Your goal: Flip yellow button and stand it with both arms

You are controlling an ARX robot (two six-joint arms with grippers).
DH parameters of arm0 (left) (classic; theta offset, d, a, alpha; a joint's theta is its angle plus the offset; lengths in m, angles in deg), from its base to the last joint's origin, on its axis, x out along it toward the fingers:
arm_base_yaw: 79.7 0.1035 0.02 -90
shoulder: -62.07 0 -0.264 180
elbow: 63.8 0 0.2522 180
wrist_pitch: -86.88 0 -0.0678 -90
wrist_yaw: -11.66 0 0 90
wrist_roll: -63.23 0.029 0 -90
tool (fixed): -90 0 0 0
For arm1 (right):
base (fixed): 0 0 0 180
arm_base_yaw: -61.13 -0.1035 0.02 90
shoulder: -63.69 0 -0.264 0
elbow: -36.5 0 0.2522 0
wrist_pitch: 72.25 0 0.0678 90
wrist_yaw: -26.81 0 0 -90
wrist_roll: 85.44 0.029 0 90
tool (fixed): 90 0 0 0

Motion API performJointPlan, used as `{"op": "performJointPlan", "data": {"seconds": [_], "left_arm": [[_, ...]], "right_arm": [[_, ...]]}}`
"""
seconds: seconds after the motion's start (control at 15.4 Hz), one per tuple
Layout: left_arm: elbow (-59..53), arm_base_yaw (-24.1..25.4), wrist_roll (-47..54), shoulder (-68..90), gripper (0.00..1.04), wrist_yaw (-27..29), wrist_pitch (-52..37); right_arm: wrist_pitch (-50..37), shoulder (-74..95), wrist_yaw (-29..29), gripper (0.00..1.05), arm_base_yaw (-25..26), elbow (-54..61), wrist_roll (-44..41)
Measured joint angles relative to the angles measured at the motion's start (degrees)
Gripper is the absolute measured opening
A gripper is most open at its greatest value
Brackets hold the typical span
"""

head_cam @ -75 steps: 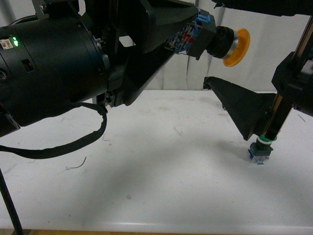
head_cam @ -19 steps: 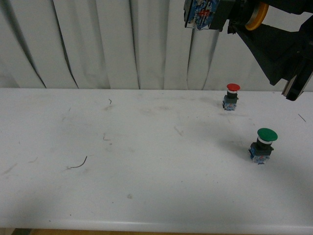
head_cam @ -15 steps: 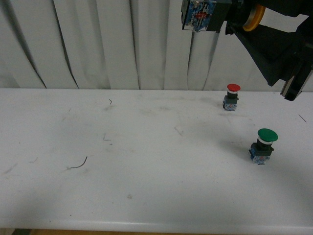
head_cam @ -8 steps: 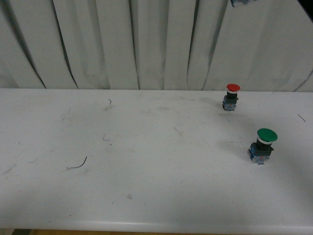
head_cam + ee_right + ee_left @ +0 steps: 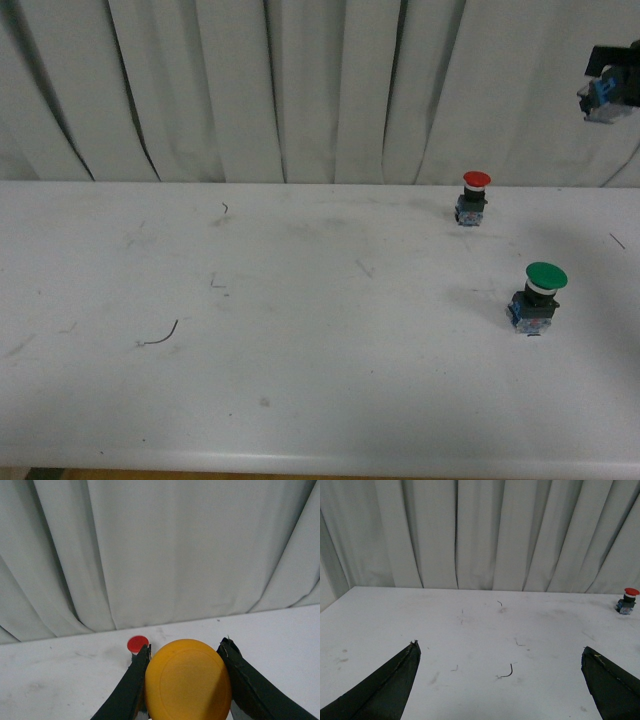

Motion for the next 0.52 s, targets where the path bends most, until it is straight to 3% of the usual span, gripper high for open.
{"op": "performJointPlan", "data": {"seconds": [0.26,0.52], "left_arm": [[0.0,0.0,0.0,0.0,0.98,0.0,0.0],[0.0,0.0,0.0,0.0,0.98,0.0,0.0]], "right_arm": [[15.4,8.6,-2.2,0.36,0.3,-10.9,-0.2],[25.1,17.0,-3.5,0.36,-0.9,-21.7,-1.6]]}}
